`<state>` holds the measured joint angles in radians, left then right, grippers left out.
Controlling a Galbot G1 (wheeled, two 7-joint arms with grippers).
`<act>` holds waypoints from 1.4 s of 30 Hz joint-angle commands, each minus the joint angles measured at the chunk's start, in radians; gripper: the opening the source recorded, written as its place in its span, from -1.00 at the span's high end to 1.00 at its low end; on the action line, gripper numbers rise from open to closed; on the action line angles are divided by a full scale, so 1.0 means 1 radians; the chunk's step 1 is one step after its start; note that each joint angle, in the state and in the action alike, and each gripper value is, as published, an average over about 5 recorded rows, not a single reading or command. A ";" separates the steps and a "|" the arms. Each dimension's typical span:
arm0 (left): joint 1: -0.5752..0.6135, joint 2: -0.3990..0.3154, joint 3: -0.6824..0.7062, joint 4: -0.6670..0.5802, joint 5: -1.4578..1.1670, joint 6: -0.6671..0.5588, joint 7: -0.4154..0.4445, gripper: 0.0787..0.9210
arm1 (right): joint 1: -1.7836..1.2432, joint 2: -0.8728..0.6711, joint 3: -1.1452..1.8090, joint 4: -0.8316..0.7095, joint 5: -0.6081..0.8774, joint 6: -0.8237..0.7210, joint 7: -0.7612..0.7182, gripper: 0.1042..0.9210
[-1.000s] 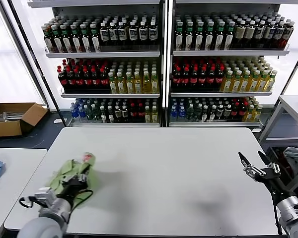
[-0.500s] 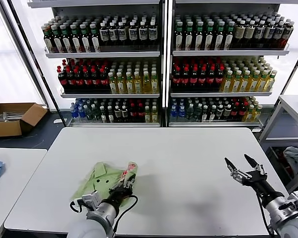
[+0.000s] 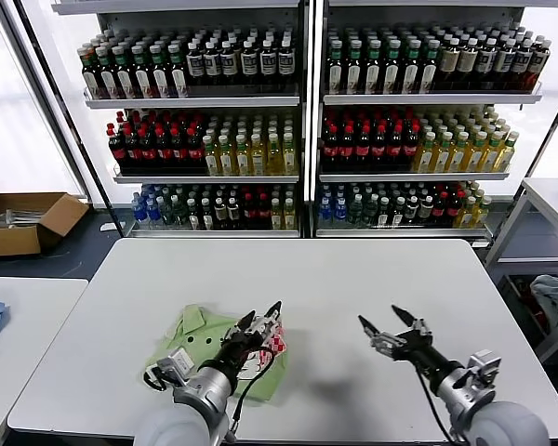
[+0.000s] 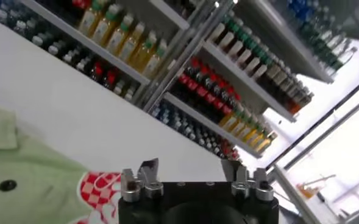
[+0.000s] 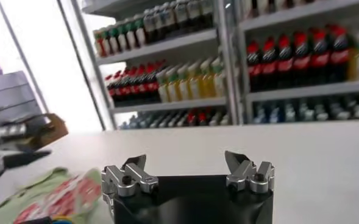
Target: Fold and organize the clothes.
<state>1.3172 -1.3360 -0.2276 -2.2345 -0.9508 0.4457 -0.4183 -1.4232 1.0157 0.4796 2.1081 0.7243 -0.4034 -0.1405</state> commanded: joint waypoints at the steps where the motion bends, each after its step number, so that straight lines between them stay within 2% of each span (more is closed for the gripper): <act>1: 0.029 0.071 -0.213 -0.076 -0.072 -0.027 0.012 -0.61 | 0.140 0.099 -0.395 -0.066 -0.027 -0.091 0.043 -0.76; 5: 0.061 0.084 -0.266 -0.107 -0.083 -0.019 0.014 -0.75 | 0.193 0.143 -0.485 -0.125 -0.032 -0.103 0.050 -0.76; 14: 0.072 0.065 -0.283 -0.115 -0.079 -0.010 0.019 -0.77 | 0.258 0.231 -0.546 -0.229 0.032 -0.118 0.106 -0.76; 17: 0.071 0.056 -0.284 -0.111 -0.078 -0.009 0.021 -0.77 | 0.266 0.244 -0.529 -0.238 0.053 -0.112 0.120 -0.68; 24: 0.079 0.049 -0.299 -0.105 -0.078 -0.008 0.026 -0.77 | 0.257 0.207 -0.458 -0.234 0.071 -0.093 0.043 -0.21; 31: 0.087 0.045 -0.310 -0.097 -0.078 -0.008 0.034 -0.77 | 0.261 0.200 -0.409 -0.295 0.095 -0.091 -0.032 0.30; 37: 0.103 0.051 -0.323 -0.100 -0.079 -0.008 0.039 -0.77 | 0.261 0.144 -0.347 -0.279 0.060 -0.163 -0.053 0.72; 40: 0.102 0.051 -0.326 -0.097 -0.079 -0.008 0.039 -0.77 | 0.254 0.092 -0.301 -0.246 0.025 -0.177 -0.075 0.88; 42: 0.099 0.049 -0.326 -0.094 -0.079 -0.008 0.039 -0.77 | 0.245 0.048 -0.266 -0.225 0.007 -0.177 -0.095 0.92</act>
<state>1.4138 -1.2859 -0.5439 -2.3320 -1.0278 0.4380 -0.3807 -1.1753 1.1684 0.1081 1.8566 0.7802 -0.5341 -0.1690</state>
